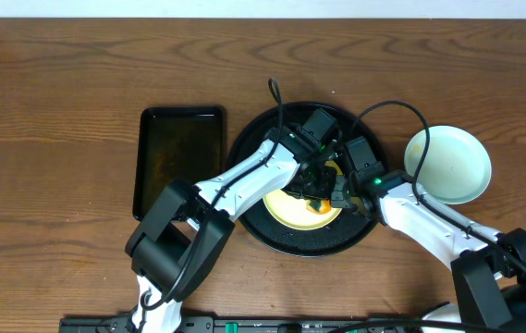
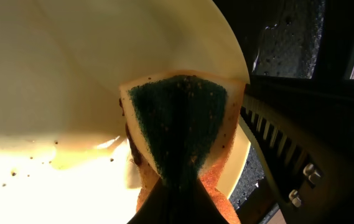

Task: Clean dirty plates on tray and stack at the side
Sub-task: 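Scrub the yellow plate with the sponge while right gripper holds it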

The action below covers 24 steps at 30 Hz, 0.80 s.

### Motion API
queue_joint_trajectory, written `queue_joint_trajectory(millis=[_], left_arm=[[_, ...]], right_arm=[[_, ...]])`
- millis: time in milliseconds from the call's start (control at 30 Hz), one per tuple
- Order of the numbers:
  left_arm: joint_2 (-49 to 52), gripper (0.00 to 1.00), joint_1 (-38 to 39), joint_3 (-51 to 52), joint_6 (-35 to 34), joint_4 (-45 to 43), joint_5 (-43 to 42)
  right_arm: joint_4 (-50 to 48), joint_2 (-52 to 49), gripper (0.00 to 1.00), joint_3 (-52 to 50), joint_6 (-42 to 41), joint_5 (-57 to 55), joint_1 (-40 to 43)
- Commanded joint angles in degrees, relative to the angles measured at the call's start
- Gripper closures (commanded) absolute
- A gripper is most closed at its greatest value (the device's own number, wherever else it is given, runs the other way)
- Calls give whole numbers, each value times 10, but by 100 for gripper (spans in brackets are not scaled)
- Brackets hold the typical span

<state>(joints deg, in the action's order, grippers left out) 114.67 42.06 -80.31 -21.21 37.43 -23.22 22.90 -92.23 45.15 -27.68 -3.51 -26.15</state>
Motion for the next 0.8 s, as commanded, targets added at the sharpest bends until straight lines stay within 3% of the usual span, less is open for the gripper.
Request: queue_joint_trajectory(millis=[0,767], left_arm=[[32,93,5,4,-5,-4,4],[5,93,-37,3,-5,-4,20]], right_arm=[[4,2,99,-3,0,-10,-8],[6,2,99,-3,-2,-10,-8]])
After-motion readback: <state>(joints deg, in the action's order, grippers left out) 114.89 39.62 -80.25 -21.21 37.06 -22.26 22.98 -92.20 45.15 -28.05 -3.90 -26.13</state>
